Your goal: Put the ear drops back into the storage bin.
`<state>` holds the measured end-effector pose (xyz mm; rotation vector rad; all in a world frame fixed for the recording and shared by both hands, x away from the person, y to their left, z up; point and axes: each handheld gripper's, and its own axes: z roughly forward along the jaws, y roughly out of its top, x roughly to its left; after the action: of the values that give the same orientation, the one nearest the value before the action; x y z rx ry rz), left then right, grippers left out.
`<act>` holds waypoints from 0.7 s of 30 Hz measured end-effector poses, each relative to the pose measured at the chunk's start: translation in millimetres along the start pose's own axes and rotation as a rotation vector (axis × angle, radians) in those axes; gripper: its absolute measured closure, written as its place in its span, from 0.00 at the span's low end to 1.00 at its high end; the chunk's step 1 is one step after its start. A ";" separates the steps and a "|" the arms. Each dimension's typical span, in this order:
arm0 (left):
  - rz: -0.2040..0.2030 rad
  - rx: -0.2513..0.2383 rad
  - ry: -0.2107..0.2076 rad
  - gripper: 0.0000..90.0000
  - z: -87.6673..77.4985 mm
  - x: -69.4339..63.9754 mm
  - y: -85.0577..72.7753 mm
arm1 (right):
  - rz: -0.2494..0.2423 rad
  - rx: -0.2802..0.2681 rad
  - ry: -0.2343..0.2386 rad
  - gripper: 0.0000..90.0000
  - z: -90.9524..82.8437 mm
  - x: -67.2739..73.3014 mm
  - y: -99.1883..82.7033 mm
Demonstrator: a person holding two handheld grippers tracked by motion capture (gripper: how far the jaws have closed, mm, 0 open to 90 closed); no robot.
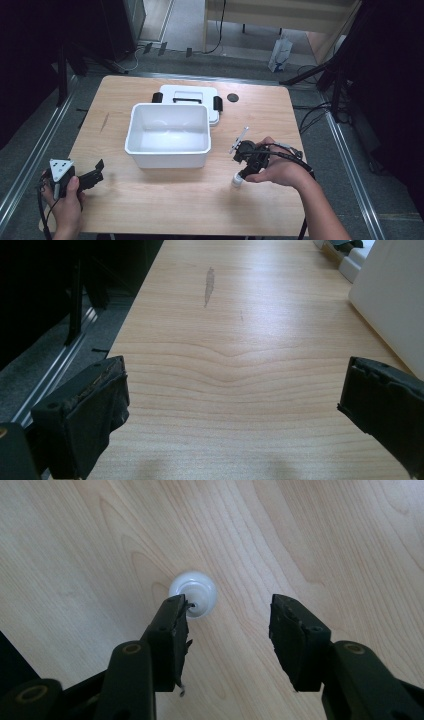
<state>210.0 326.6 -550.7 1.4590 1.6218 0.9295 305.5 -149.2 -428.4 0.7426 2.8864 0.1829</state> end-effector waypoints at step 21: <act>0.003 0.003 -0.001 0.00 0.4 -0.3 0.2 | -0.002 0.092 0.106 0.75 20.8 1.4 9.6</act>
<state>210.5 326.3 -550.7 1.4636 1.6212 0.9283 312.6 -138.6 -447.5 0.7678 3.0131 0.0927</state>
